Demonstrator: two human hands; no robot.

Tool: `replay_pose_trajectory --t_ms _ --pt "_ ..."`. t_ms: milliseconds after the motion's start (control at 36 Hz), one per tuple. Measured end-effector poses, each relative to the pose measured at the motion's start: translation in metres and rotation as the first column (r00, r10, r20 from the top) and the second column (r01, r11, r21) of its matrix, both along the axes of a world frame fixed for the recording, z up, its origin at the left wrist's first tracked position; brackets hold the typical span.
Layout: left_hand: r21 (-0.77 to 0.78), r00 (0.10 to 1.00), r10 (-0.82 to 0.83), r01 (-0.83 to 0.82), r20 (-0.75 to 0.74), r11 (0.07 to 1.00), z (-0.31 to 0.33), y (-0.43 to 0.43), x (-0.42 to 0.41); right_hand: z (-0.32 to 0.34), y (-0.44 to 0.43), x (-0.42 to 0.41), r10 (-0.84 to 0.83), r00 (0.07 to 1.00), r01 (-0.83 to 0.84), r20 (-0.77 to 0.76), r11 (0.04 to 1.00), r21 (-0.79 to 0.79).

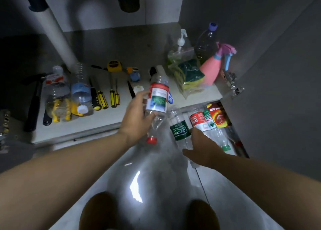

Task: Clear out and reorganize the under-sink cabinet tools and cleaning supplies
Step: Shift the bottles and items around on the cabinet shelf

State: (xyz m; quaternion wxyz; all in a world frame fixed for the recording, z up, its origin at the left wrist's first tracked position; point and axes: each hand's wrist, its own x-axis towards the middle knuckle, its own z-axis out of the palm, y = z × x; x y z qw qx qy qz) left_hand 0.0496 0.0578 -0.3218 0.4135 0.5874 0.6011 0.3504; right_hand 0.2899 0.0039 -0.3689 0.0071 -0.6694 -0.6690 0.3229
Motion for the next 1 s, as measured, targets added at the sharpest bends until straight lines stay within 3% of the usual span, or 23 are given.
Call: replay_pose_trajectory --t_ms 194,389,556,778,1000 --pt "-0.058 0.98 -0.195 0.192 -0.049 0.98 -0.029 -0.034 0.021 -0.021 0.004 0.011 -0.079 0.984 0.094 0.16 0.992 -0.085" --pt "-0.231 0.948 -0.3 0.27 -0.109 0.935 -0.058 -0.054 0.028 -0.036 0.014 0.011 -0.095 0.954 0.113 0.286 0.993 -0.047" --pt "-0.357 0.96 -0.238 0.172 -0.149 0.918 -0.081 -0.047 0.039 -0.044 0.013 0.013 -0.047 0.911 0.043 0.41 0.999 0.02" --pt "-0.416 0.974 -0.121 0.03 -0.193 0.909 -0.097 -0.031 0.054 -0.039 0.011 0.004 -0.04 0.903 -0.015 0.427 0.992 0.125" --pt "-0.463 0.986 -0.128 0.065 -0.108 0.884 -0.1 -0.021 0.069 -0.042 -0.001 0.009 0.267 0.877 -0.325 0.399 0.942 0.084"
